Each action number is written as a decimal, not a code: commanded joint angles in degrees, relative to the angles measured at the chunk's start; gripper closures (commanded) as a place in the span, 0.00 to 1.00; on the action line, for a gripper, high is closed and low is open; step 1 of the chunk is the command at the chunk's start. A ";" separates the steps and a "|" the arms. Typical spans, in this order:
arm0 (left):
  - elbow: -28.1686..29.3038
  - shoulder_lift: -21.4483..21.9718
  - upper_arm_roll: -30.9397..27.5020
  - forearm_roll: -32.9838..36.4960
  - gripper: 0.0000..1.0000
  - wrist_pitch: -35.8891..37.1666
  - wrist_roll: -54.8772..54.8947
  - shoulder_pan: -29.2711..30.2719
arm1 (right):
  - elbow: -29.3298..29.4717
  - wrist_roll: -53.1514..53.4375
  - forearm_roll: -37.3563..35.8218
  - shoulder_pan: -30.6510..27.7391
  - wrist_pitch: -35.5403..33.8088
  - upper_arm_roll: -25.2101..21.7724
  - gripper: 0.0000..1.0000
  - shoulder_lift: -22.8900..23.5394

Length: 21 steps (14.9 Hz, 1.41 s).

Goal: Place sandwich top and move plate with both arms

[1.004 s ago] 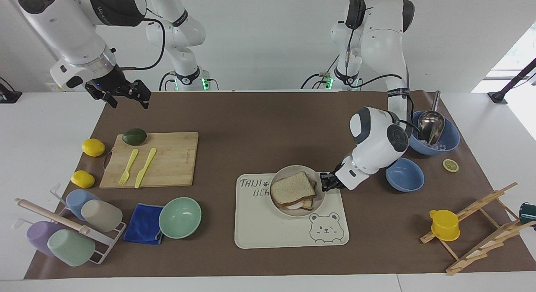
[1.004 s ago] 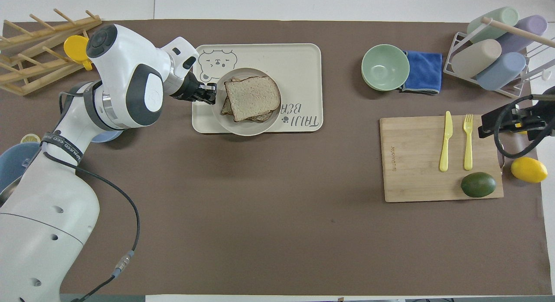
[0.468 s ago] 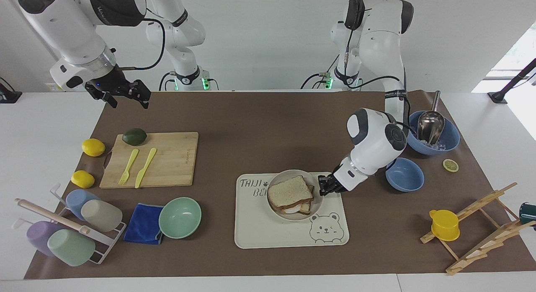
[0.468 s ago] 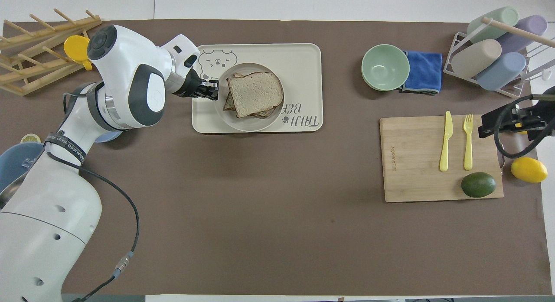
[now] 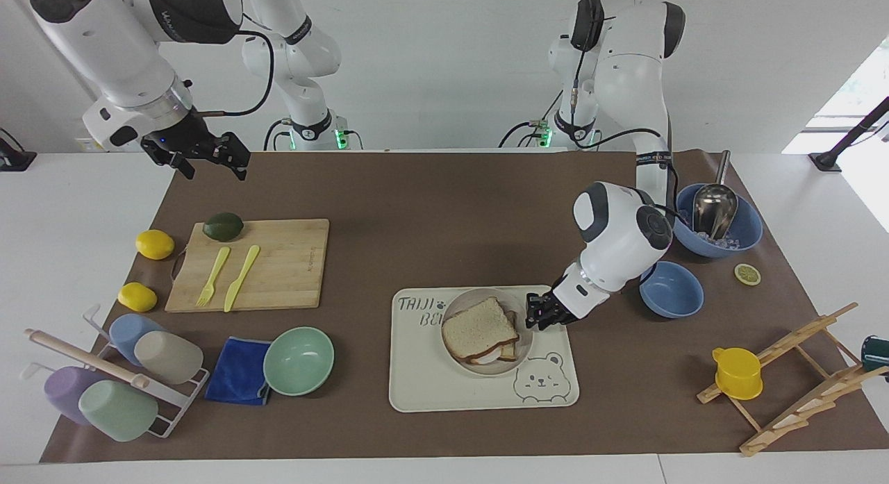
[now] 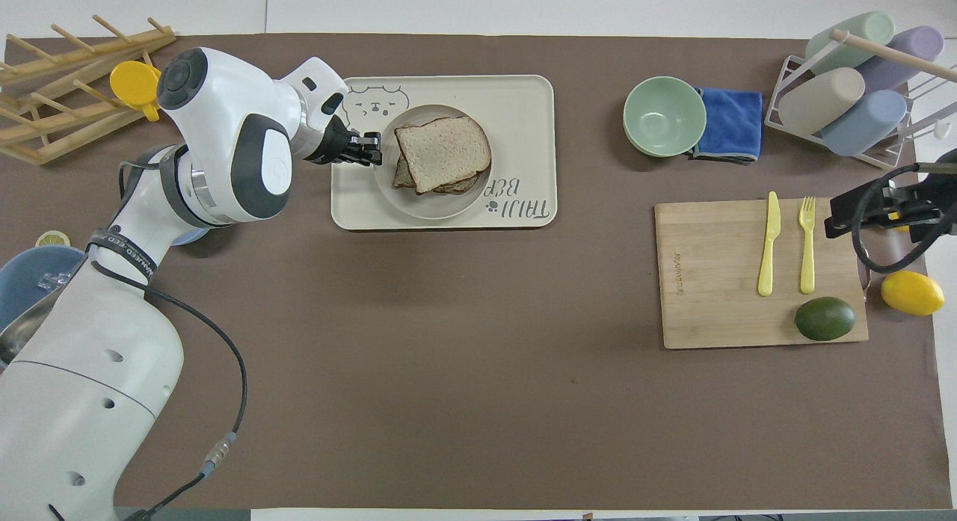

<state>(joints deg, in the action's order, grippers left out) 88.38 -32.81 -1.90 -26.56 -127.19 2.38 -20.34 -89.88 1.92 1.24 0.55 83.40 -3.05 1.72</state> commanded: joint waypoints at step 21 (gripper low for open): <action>-1.54 25.15 -15.94 19.86 0.00 37.70 -0.27 1.80 | -1.52 -1.04 0.61 -0.37 0.89 -0.02 0.00 -1.28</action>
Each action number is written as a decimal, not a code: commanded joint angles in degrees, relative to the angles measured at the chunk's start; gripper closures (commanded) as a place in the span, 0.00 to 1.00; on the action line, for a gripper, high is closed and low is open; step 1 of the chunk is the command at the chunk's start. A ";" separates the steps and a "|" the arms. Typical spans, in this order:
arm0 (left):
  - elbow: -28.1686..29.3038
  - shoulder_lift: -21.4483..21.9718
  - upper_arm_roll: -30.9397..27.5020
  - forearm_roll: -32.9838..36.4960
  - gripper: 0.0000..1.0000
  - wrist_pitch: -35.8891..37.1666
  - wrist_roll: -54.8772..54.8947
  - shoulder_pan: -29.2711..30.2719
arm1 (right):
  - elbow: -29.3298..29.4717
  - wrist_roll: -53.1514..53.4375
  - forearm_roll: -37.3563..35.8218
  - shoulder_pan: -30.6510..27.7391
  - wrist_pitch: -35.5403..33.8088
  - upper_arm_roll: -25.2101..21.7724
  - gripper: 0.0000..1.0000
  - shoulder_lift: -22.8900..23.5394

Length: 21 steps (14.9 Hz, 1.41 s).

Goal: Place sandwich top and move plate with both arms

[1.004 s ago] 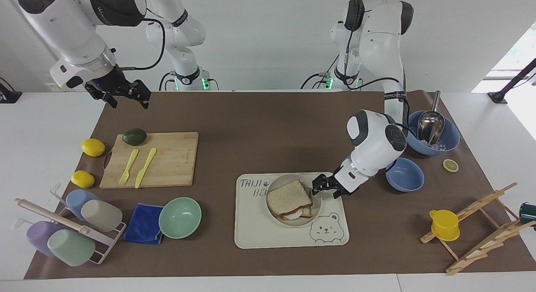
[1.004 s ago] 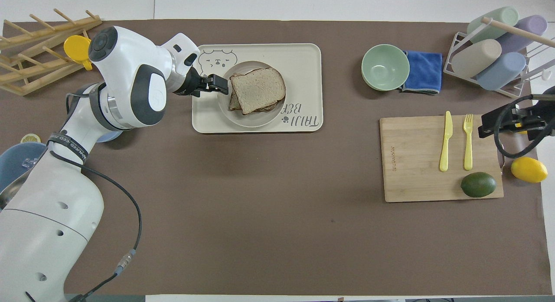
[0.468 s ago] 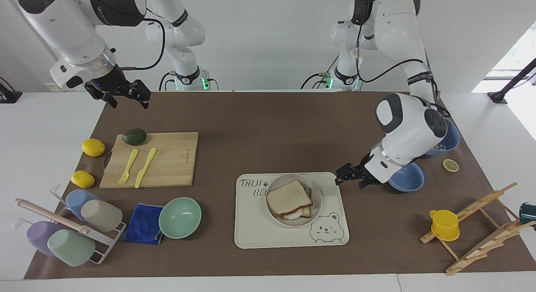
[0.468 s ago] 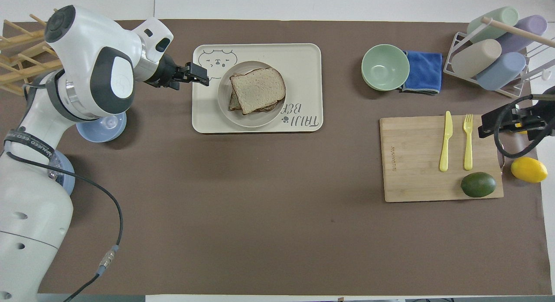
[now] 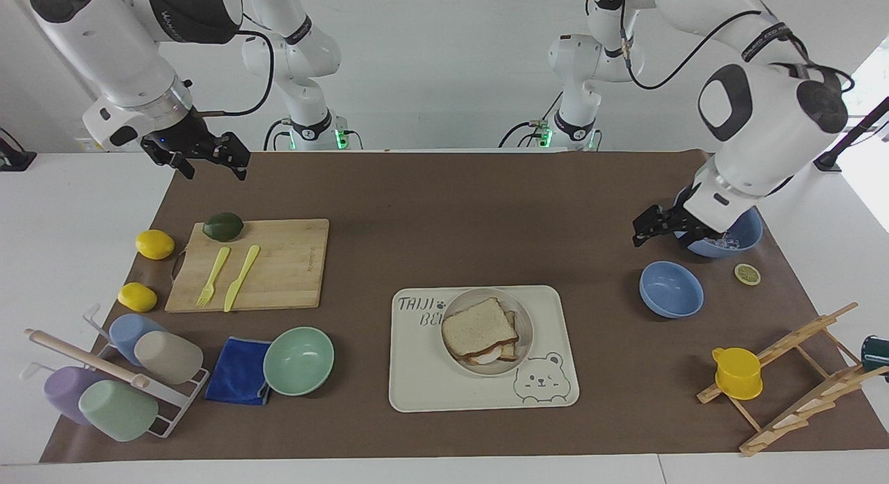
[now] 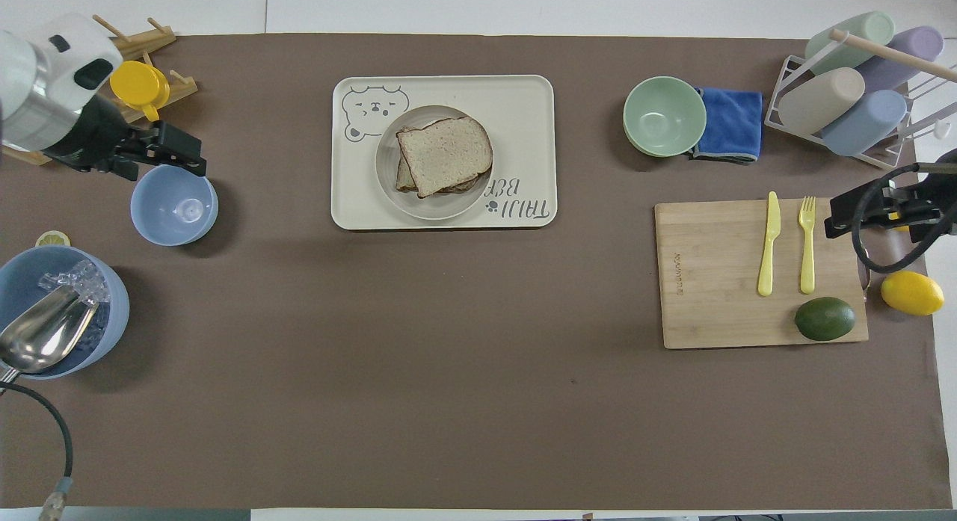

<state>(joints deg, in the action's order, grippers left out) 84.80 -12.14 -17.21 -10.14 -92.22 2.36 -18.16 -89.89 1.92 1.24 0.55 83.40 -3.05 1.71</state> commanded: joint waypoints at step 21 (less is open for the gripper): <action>13.01 14.95 15.72 11.64 0.00 1.43 -1.39 12.80 | -1.52 -1.13 0.61 -0.37 0.89 -0.02 0.00 -1.28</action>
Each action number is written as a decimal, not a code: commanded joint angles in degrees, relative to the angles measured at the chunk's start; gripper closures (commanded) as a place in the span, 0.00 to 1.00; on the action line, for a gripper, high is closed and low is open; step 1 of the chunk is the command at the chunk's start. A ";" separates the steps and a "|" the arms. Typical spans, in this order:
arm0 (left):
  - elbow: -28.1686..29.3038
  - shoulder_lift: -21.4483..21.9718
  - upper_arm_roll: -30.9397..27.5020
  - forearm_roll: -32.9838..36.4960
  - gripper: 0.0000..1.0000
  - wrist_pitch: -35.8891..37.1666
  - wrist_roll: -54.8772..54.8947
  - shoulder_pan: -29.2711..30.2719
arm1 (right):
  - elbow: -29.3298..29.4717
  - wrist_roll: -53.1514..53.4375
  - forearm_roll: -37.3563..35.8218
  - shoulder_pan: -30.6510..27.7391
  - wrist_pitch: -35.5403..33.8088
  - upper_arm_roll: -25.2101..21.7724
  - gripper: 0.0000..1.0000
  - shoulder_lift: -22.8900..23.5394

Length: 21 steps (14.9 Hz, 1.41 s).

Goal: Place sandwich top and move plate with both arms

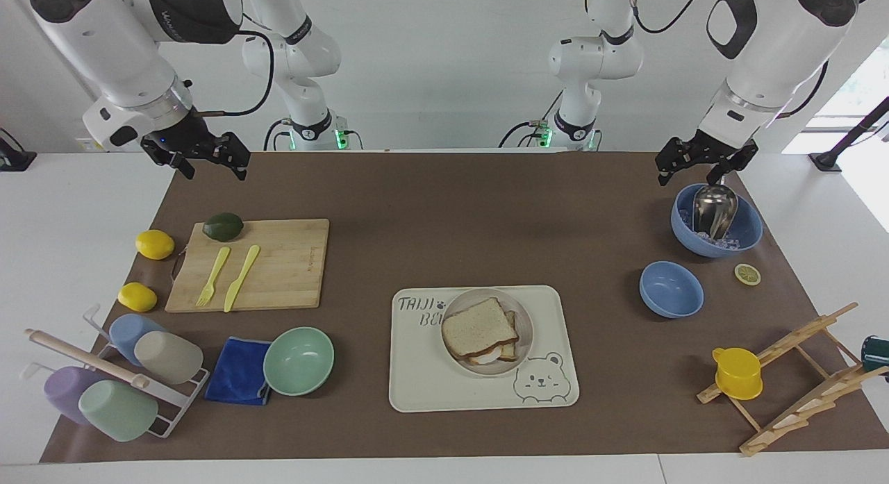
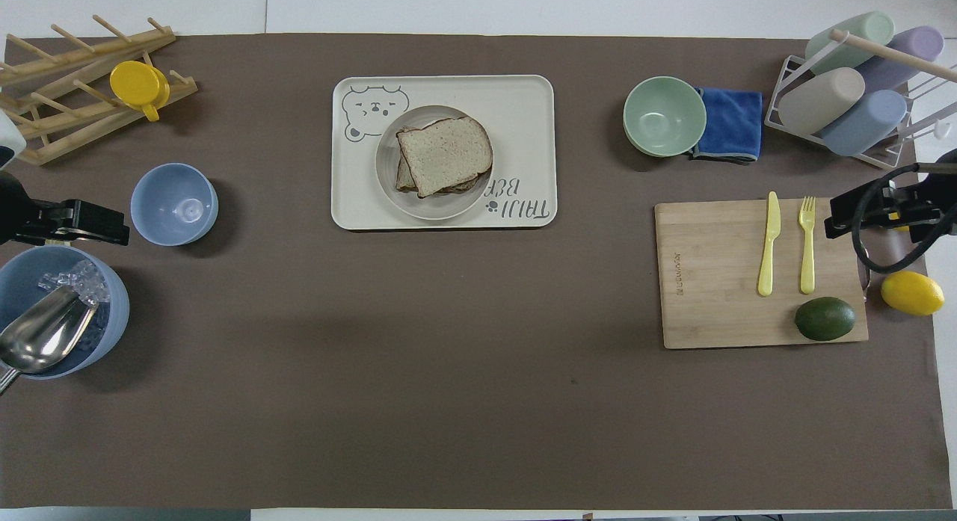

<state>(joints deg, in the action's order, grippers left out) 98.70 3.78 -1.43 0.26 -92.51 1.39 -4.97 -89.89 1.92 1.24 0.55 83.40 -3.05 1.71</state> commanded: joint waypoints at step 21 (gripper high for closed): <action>-0.96 -0.44 0.46 -1.14 0.00 -0.30 -0.51 -1.27 | -1.52 -1.13 0.61 -0.37 0.89 -0.11 0.00 -1.36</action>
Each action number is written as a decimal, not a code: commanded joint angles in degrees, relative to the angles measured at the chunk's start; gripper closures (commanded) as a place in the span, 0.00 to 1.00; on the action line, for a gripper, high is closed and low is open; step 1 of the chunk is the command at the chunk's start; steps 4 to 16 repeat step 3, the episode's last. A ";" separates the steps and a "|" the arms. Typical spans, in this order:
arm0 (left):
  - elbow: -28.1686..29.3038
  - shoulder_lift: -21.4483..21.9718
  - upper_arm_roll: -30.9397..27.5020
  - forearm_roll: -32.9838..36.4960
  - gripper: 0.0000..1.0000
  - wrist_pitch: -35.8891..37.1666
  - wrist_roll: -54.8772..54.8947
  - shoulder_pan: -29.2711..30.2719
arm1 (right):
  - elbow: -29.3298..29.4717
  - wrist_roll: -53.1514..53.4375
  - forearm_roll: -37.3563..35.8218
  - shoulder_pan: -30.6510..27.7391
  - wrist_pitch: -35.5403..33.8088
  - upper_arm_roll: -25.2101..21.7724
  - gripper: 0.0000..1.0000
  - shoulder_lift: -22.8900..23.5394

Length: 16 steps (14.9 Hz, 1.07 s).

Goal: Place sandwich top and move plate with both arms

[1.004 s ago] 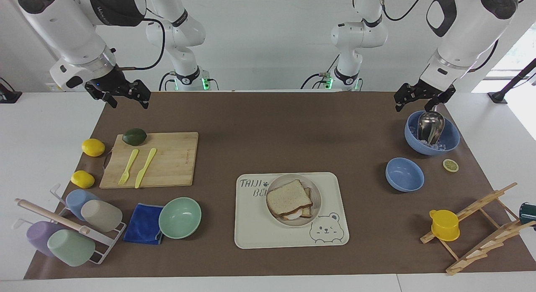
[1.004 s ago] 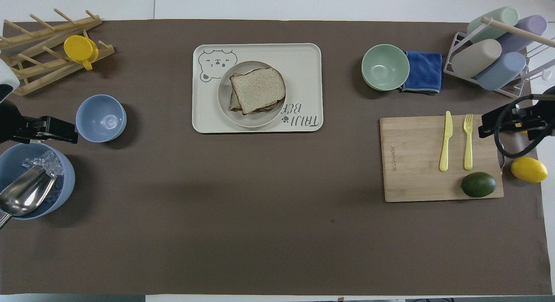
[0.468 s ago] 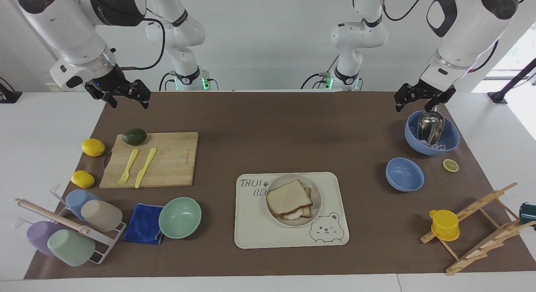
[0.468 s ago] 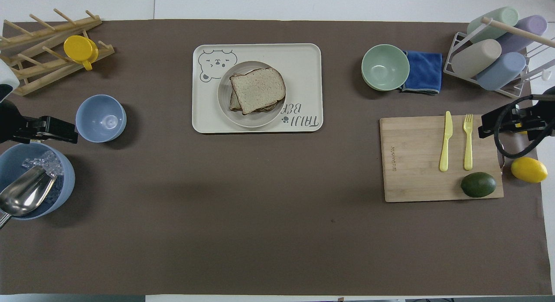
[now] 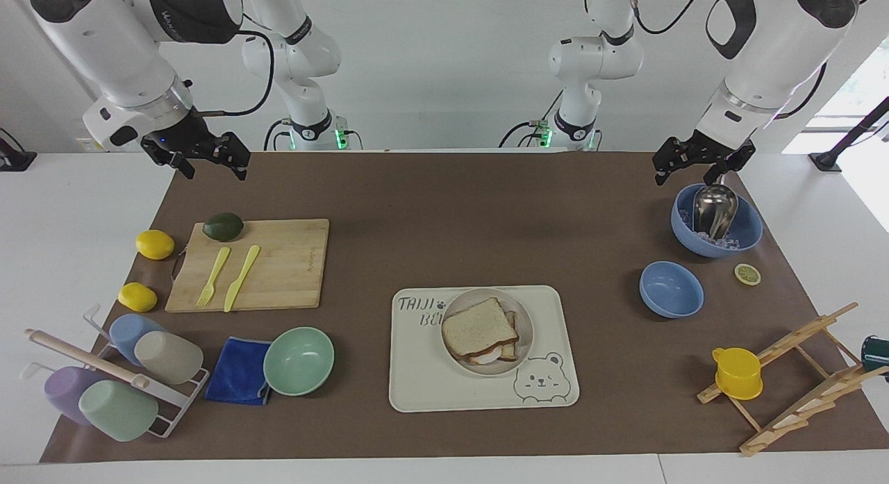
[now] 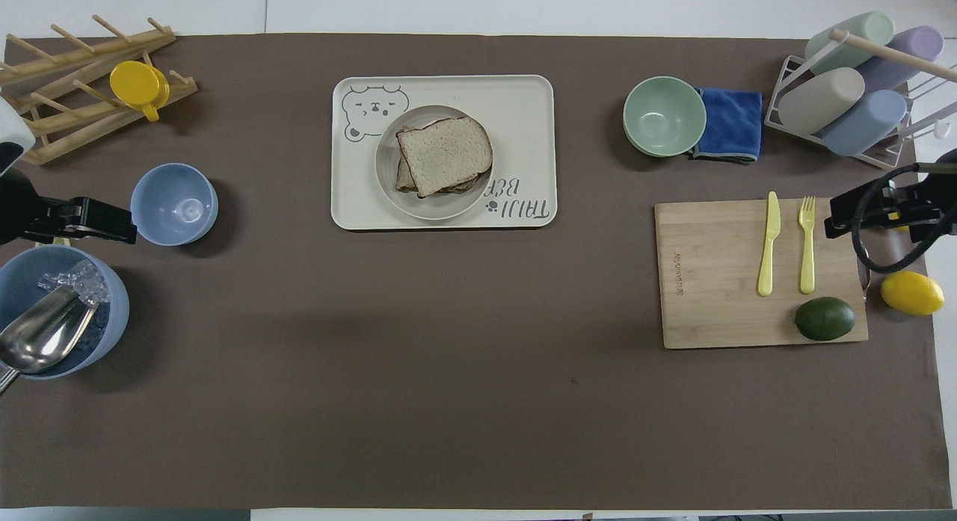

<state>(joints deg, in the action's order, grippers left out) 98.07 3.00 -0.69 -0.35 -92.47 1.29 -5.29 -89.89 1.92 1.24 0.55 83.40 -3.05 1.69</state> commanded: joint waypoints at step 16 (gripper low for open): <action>-0.25 0.34 -0.36 -0.53 0.00 -0.25 -0.50 -0.51 | -1.52 -1.04 0.61 -0.37 0.89 -0.11 0.00 -1.25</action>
